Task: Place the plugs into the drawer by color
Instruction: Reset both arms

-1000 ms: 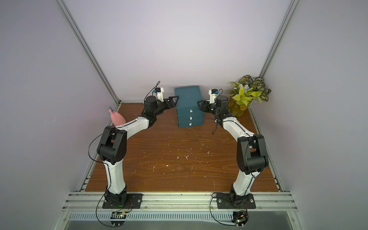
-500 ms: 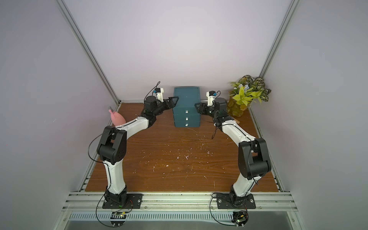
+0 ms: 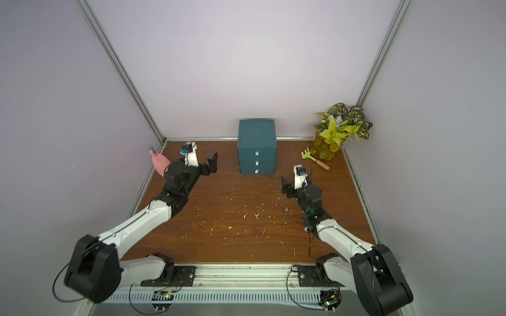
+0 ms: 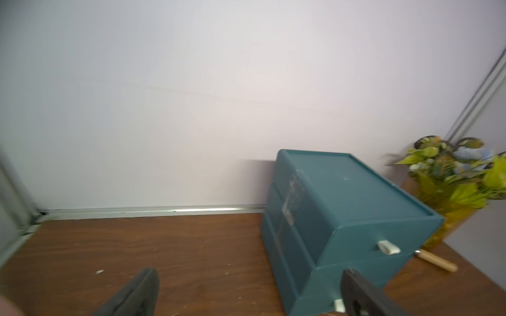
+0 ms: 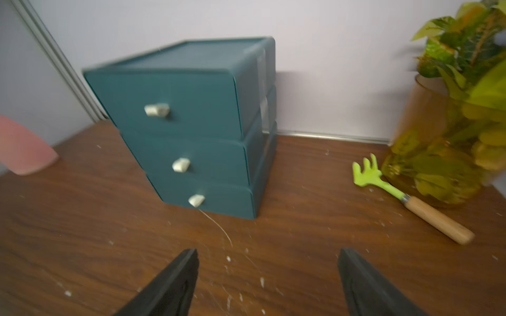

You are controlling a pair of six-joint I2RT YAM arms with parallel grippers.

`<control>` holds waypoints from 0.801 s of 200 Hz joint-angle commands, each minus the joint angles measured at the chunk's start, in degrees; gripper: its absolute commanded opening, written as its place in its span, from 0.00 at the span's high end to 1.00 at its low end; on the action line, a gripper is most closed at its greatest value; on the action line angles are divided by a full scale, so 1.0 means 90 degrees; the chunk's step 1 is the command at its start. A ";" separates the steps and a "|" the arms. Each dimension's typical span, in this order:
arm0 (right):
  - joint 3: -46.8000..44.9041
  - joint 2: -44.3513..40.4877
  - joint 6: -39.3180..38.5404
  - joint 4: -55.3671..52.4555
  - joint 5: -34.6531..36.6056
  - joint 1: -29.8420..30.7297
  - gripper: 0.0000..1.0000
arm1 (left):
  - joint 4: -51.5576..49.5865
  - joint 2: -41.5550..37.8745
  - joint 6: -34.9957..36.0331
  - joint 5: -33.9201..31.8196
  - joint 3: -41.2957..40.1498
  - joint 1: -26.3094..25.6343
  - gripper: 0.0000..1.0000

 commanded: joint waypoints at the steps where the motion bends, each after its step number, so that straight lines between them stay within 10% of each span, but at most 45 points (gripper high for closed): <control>1: -0.0684 -0.0294 -0.1228 0.1239 0.1869 0.0036 0.11 | -0.0149 -0.0413 0.0993 -0.1349 -0.1014 0.0031 0.01; 43: -0.2206 -0.0167 -0.1476 0.3326 0.2534 -0.0067 0.01 | 0.2483 -0.0275 0.1913 -0.1426 -0.3275 0.0714 0.01; 116: -0.1773 0.3121 -0.1021 0.6526 0.1138 -0.1264 0.01 | 0.4910 0.2168 0.1247 -0.0113 -0.3130 0.1942 0.01; 141: -0.0517 0.2585 -0.0266 0.3238 -0.0523 -0.2242 0.01 | 0.4693 0.2373 0.1111 0.0086 -0.2856 0.2115 0.01; 160: -0.0808 0.2807 -0.0168 0.4163 -0.0588 -0.2317 0.00 | 0.4610 0.2394 0.1069 0.0169 -0.2804 0.2162 0.01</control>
